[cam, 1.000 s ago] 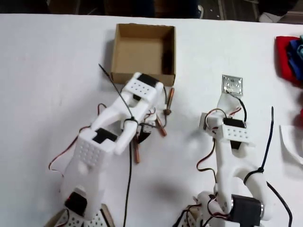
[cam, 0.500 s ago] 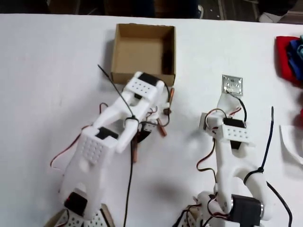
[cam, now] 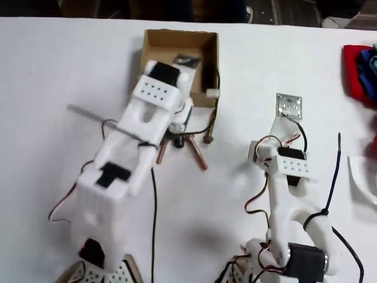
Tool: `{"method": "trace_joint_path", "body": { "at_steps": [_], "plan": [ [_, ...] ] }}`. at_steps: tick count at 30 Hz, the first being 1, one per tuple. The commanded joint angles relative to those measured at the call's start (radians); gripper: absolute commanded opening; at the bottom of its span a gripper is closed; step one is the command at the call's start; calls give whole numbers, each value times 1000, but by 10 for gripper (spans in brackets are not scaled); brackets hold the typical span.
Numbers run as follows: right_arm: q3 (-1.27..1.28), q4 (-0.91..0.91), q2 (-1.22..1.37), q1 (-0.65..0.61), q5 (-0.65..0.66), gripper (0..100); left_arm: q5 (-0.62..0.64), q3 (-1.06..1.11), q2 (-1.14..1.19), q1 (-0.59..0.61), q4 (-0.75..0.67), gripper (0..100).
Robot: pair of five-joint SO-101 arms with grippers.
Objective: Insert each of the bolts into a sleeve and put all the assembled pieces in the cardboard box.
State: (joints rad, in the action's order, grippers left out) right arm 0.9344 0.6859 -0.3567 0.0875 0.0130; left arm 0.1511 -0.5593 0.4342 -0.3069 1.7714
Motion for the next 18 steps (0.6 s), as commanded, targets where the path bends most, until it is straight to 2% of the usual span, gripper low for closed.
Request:
{"method": "trace_joint_path", "body": {
  "at_steps": [1,4,11,18],
  "plan": [
    [38,-19,-130,8,-2,23,-9,54,-230,-38,0,26],
    [146,-77,-283,1,0,23,55,174,-354,-34,-118,27],
    [384,-272,-535,-94,-2,23,183,553,-628,-21,-603,27],
    [436,-325,-638,-202,-8,23,180,868,-878,-23,-1063,27]
  ]
}}
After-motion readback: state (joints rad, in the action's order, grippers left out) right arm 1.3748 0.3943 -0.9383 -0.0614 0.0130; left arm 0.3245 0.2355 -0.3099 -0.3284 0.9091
